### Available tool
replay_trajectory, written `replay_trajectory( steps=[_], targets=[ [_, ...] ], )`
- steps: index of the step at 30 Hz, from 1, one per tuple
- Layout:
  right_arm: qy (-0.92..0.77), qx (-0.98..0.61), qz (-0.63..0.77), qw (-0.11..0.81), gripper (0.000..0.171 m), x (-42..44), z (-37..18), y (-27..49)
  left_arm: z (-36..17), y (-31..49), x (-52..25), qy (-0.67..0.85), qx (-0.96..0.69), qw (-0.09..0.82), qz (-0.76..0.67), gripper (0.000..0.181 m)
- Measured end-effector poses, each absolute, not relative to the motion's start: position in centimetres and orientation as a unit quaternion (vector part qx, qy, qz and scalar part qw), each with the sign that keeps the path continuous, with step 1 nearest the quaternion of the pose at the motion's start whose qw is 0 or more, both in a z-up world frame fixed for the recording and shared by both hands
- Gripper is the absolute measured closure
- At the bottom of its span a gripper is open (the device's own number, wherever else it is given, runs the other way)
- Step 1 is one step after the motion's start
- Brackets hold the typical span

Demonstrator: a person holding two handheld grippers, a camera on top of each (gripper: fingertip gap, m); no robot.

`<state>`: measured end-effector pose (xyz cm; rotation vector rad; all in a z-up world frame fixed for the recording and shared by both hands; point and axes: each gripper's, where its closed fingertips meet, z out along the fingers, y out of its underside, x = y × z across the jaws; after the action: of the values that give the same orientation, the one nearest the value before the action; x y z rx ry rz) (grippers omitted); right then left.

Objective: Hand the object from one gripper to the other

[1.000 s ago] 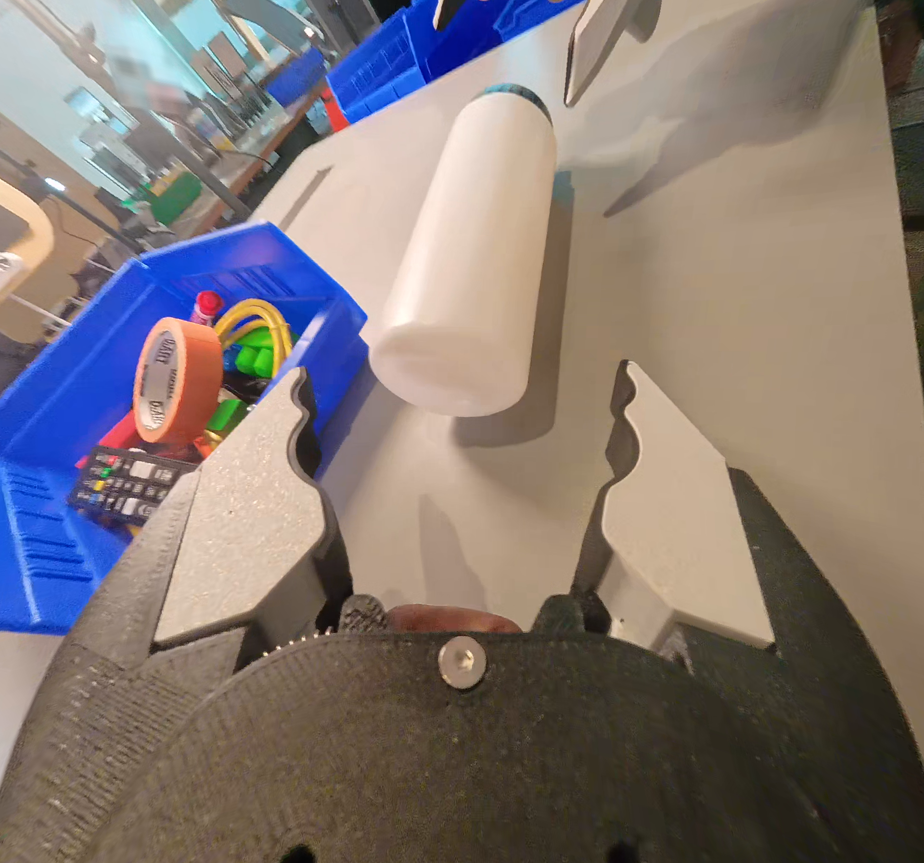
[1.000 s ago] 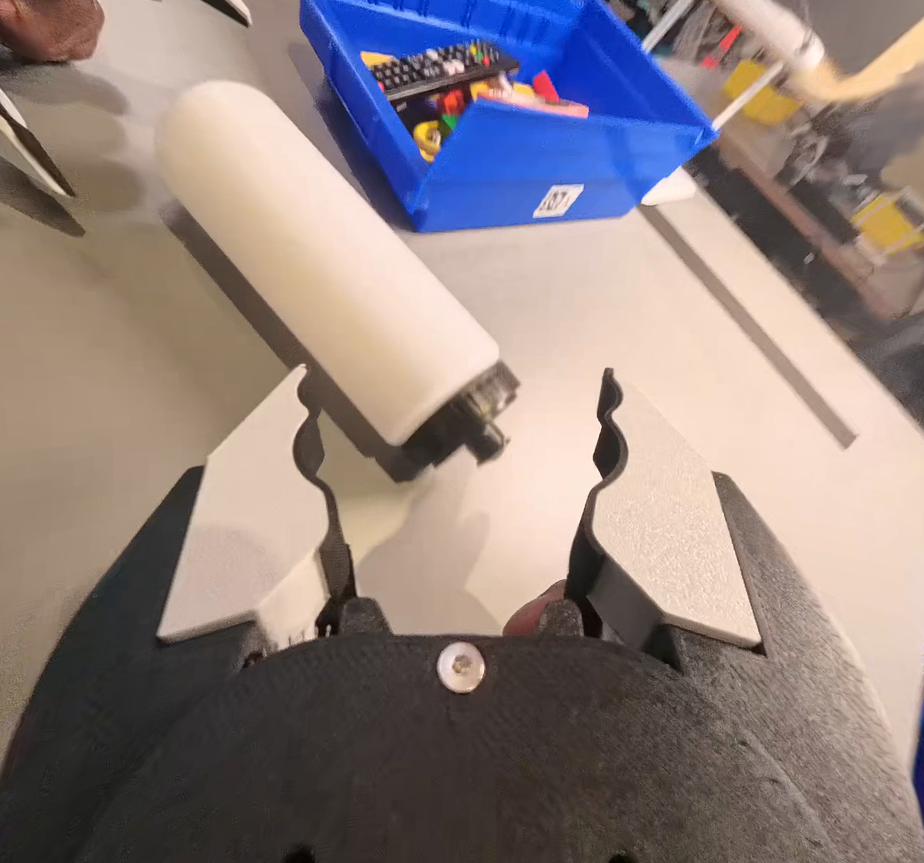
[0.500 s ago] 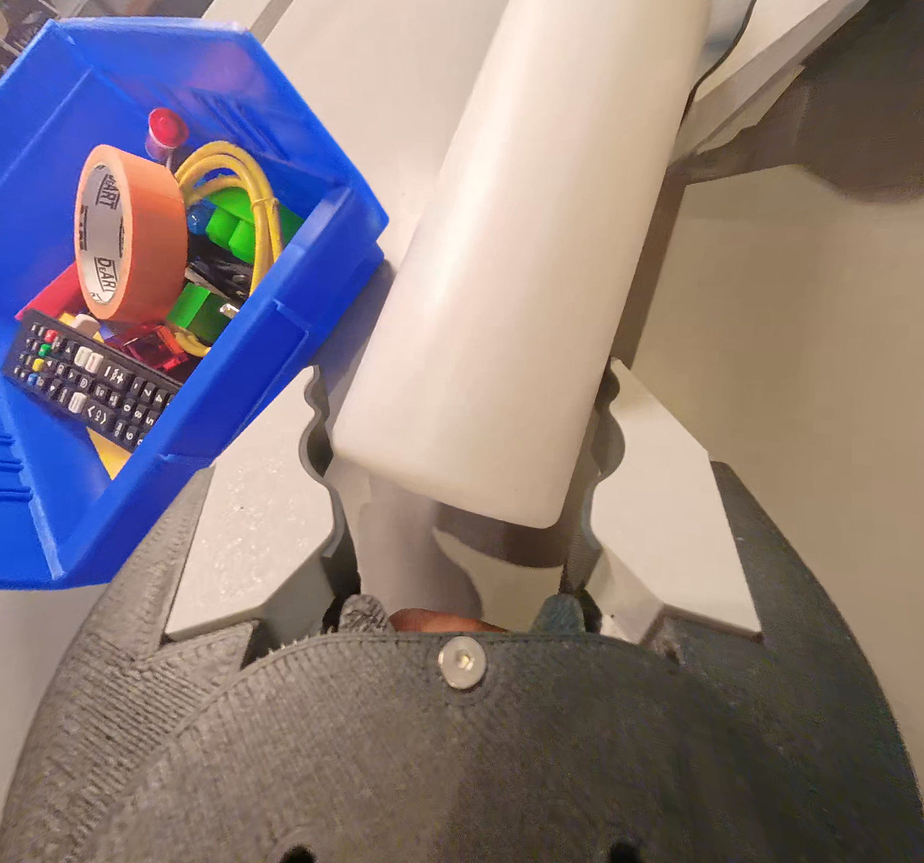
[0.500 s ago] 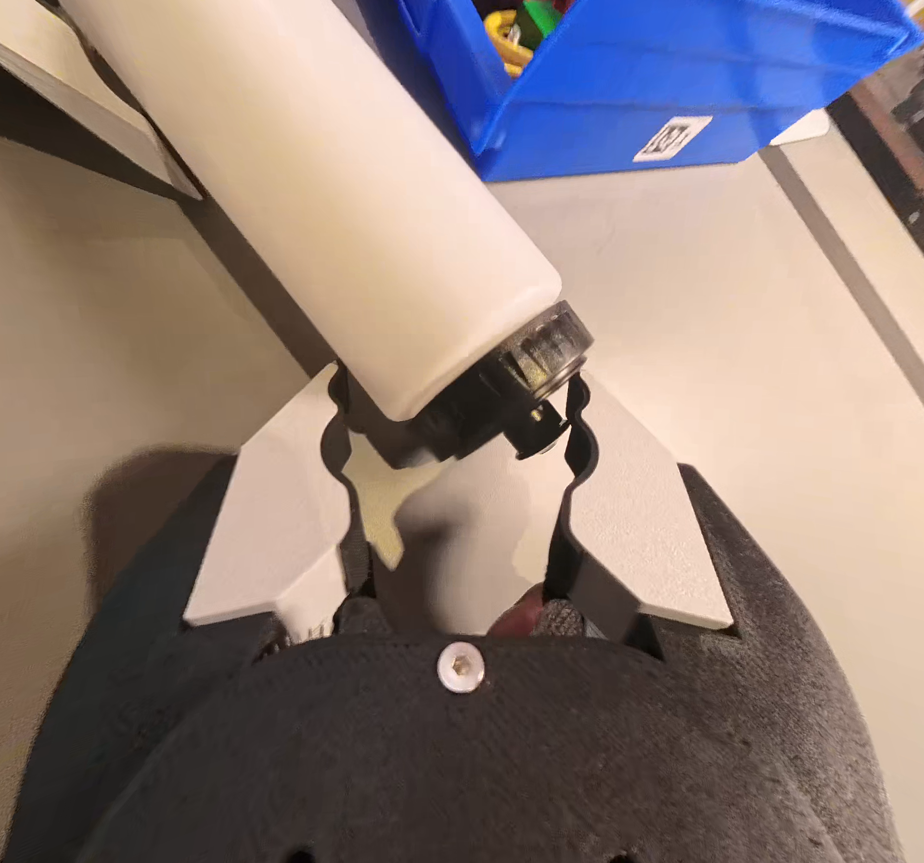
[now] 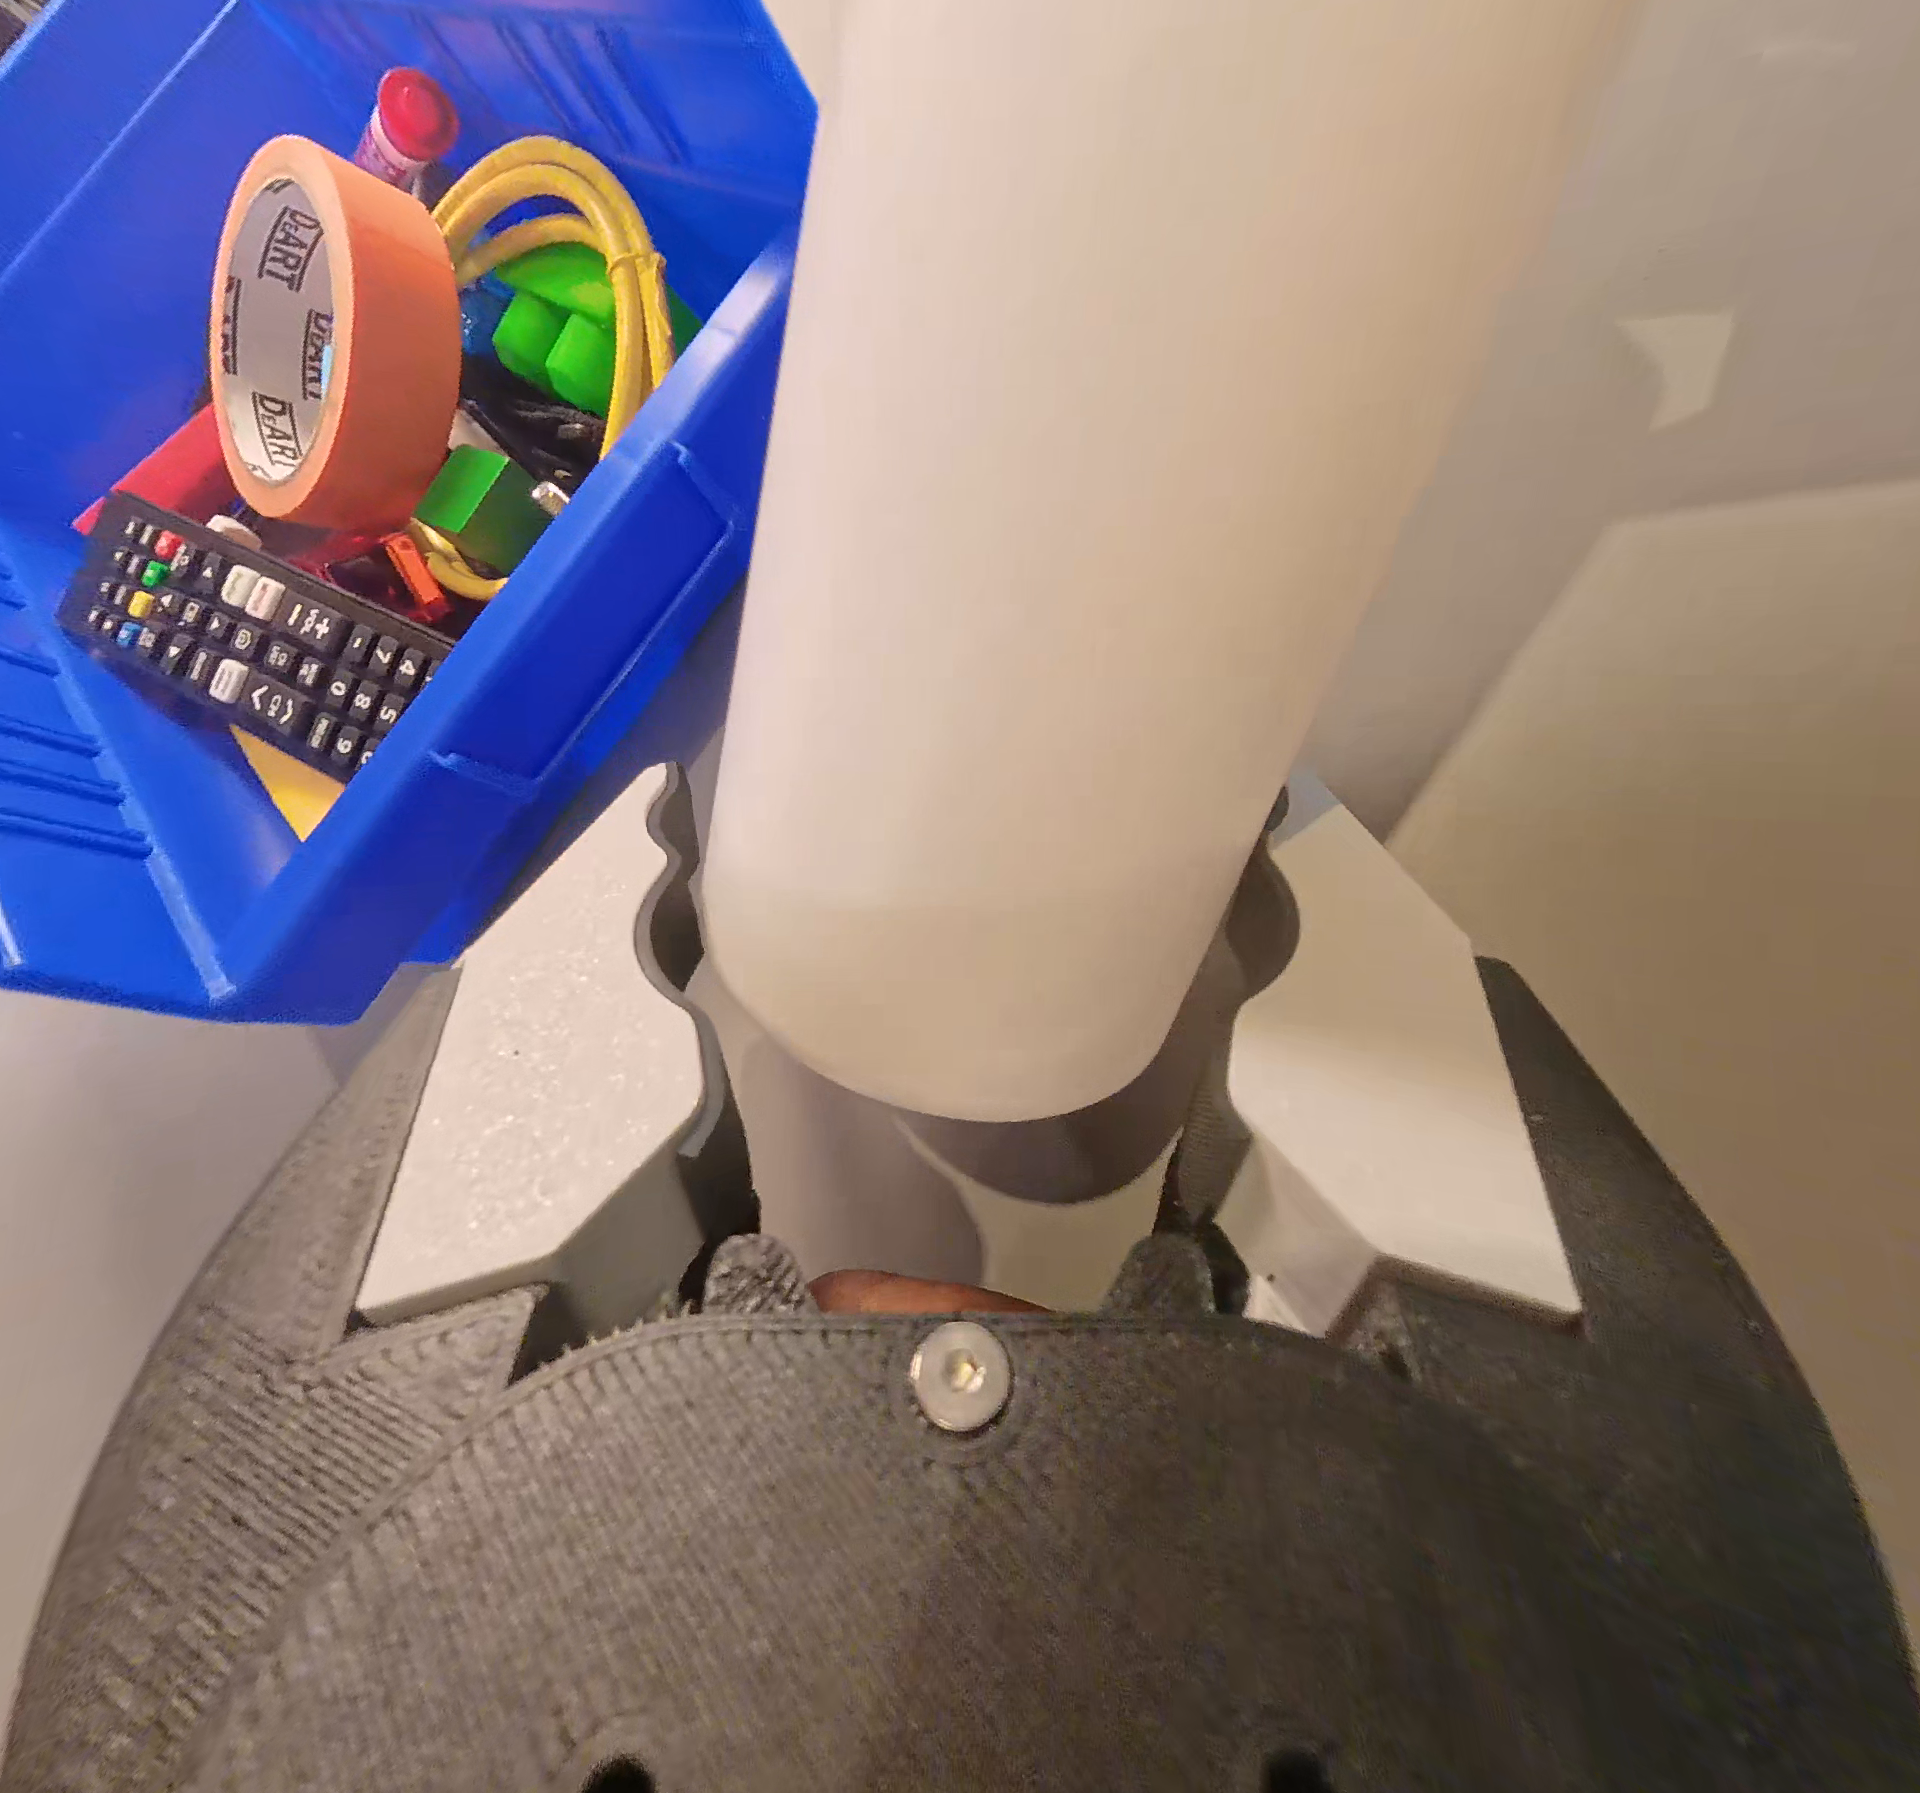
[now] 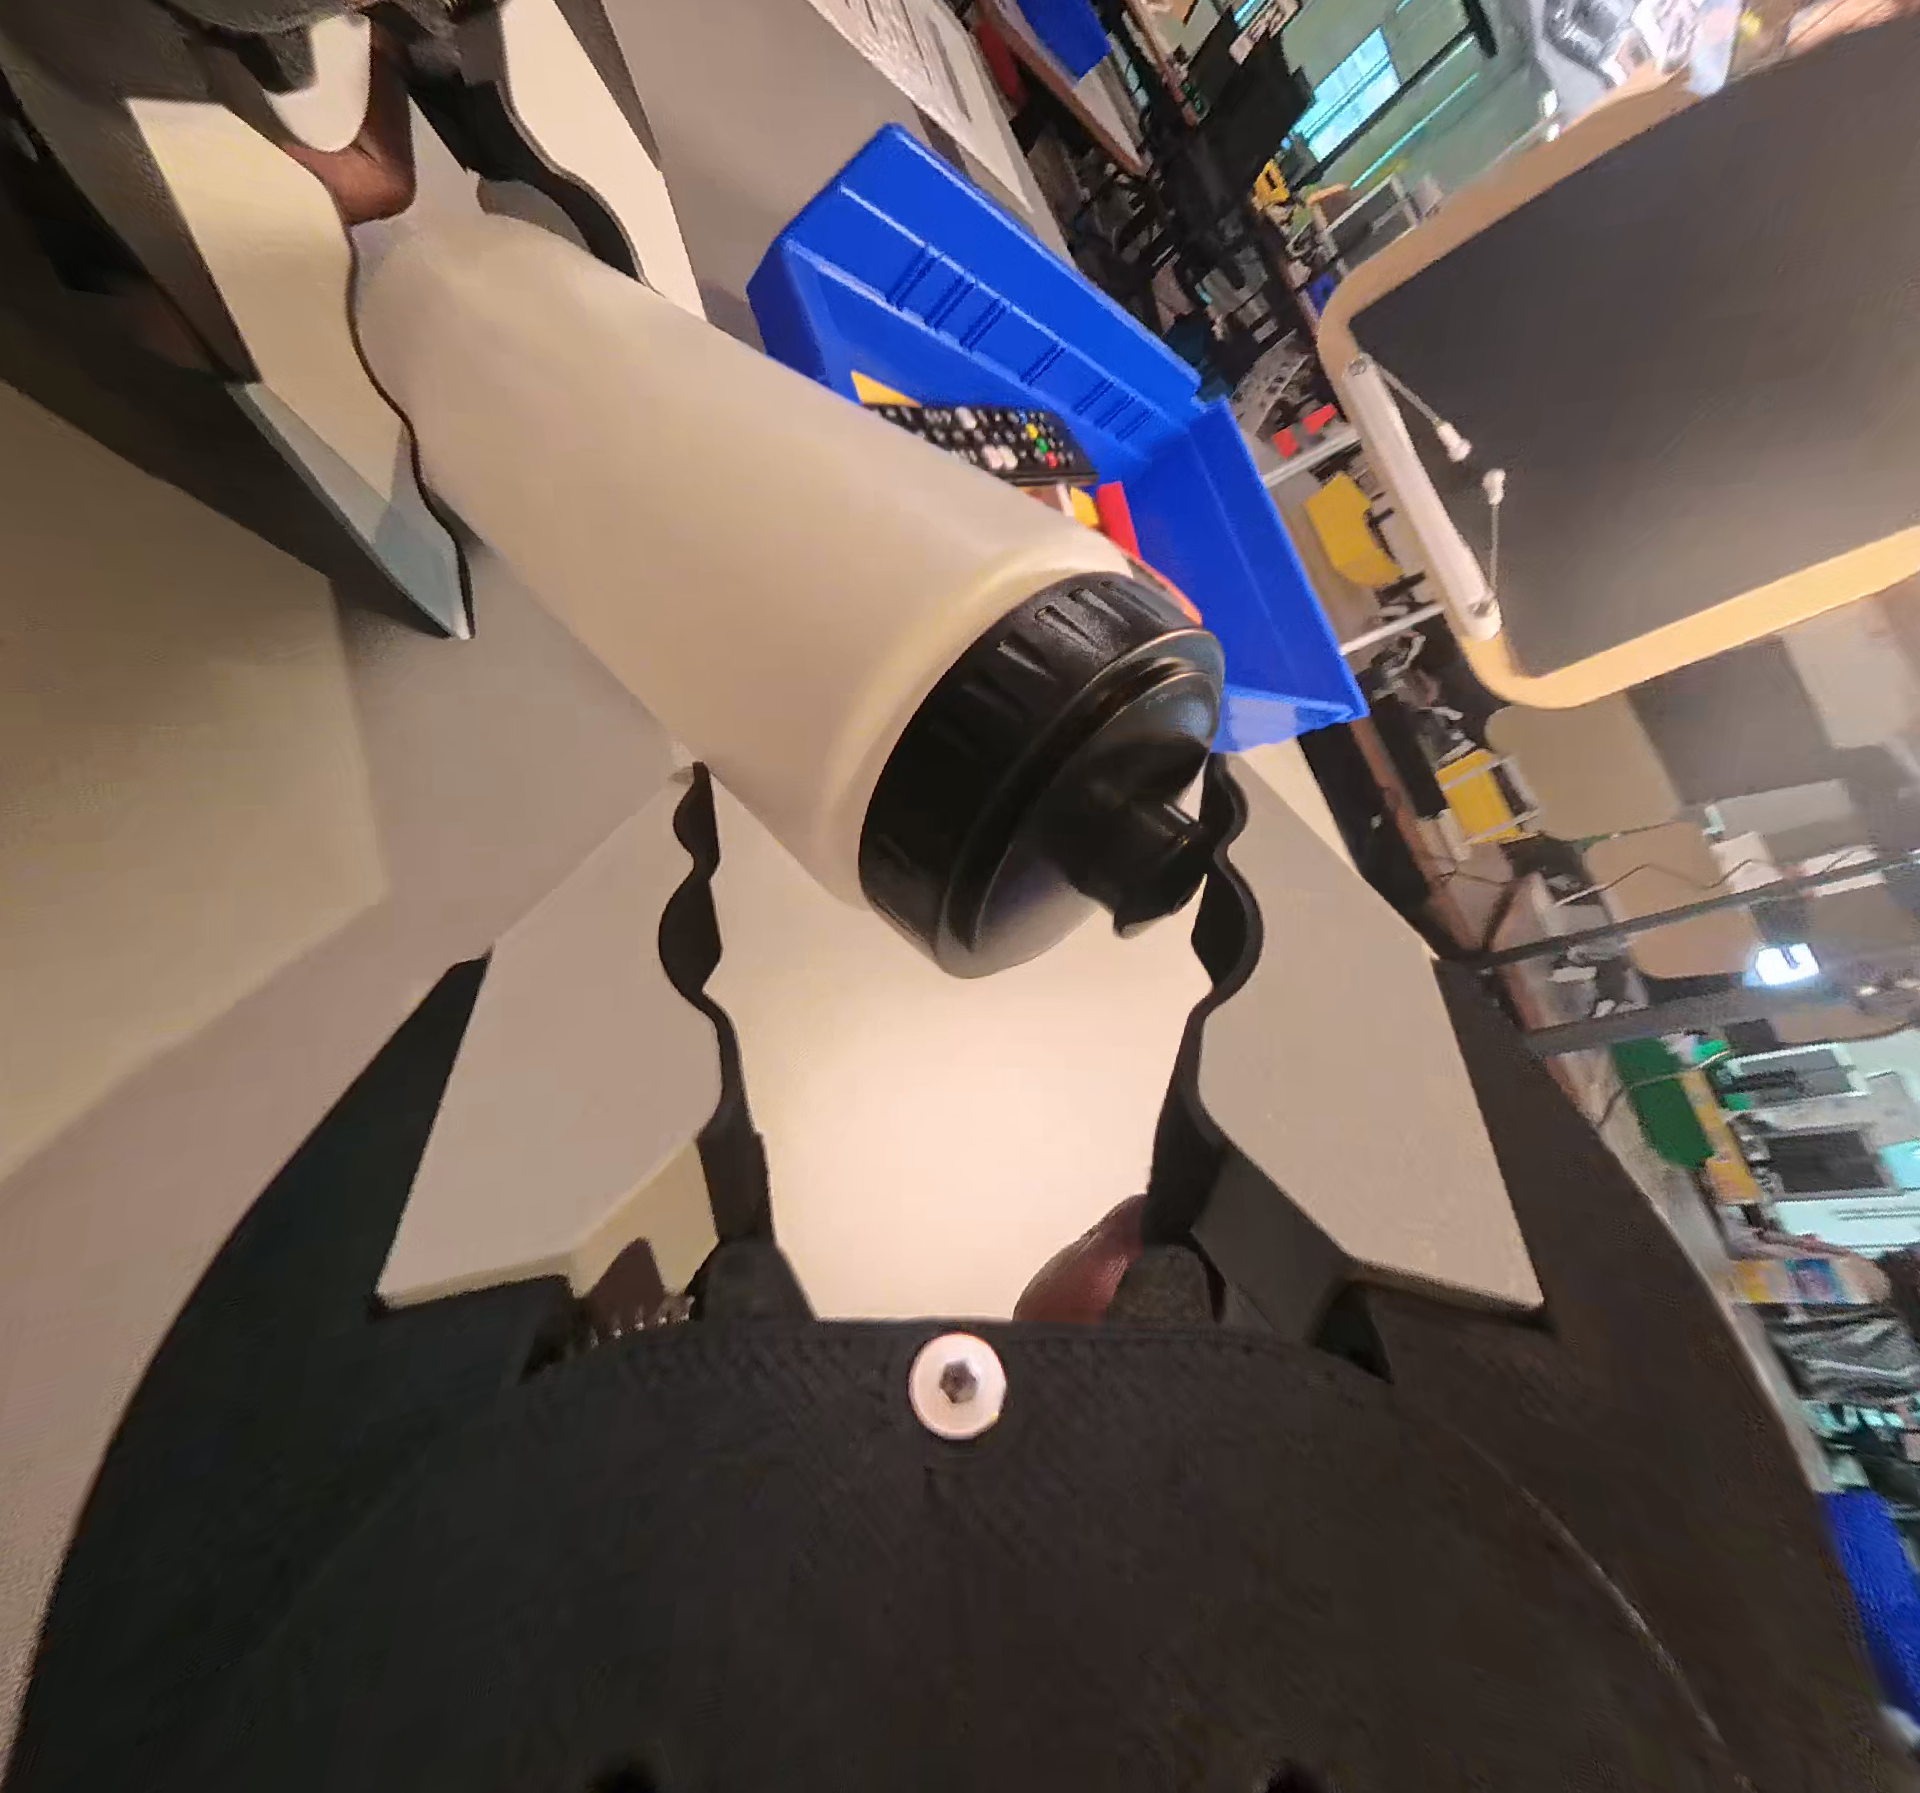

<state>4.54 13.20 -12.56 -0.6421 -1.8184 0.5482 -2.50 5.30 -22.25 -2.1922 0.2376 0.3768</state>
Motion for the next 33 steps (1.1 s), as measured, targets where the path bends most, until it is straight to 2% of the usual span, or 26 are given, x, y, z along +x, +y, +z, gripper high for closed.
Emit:
replay_trajectory(
  steps=[7, 11, 15, 20, 21, 27, 29, 33],
  targets=[
    [-0.728, -0.275, 0.213, 0.591, 0.075, 3.4, -11.2, 14.4, -22.3, 4.4, -2.5, 0.11, -0.88, 0.438, 0.148, 0.089],
    [-0.713, -0.325, 0.252, 0.567, 0.08, 2.3, -12.5, 15.7, -22.3, 4.4, -2.5, 0.11, -0.88, 0.437, 0.147, 0.092],
    [-0.706, -0.37, 0.309, 0.519, 0.091, 1.8, -13.6, 15.6, -22.4, 4.4, -2.5, 0.11, -0.881, 0.436, 0.148, 0.092],
    [-0.702, -0.419, 0.375, 0.437, 0.089, 1.6, -15.2, 14.5, -22.4, 4.4, -2.3, 0.113, -0.881, 0.436, 0.145, 0.092],
    [-0.708, -0.419, 0.4, 0.405, 0.083, 1.7, -15.5, 13.6, -22.4, 4.4, -2.1, 0.12, -0.88, 0.438, 0.142, 0.092],
    [-0.69, -0.381, 0.533, 0.309, 0.077, 2.5, -13.7, 8.0, -22.3, 4.4, -1.3, 0.142, -0.874, 0.444, 0.135, 0.092],
    [-0.684, -0.363, 0.572, 0.272, 0.066, 2.7, -13.0, 5.7, -22.3, 4.5, -0.5, 0.163, -0.87, 0.448, 0.129, 0.093],
    [-0.696, -0.352, 0.569, 0.26, 0.066, 2.0, -13.8, 2.7, -21.6, 4.7, 0.5, 0.174, -0.858, 0.469, 0.116, 0.094]
  ],
)
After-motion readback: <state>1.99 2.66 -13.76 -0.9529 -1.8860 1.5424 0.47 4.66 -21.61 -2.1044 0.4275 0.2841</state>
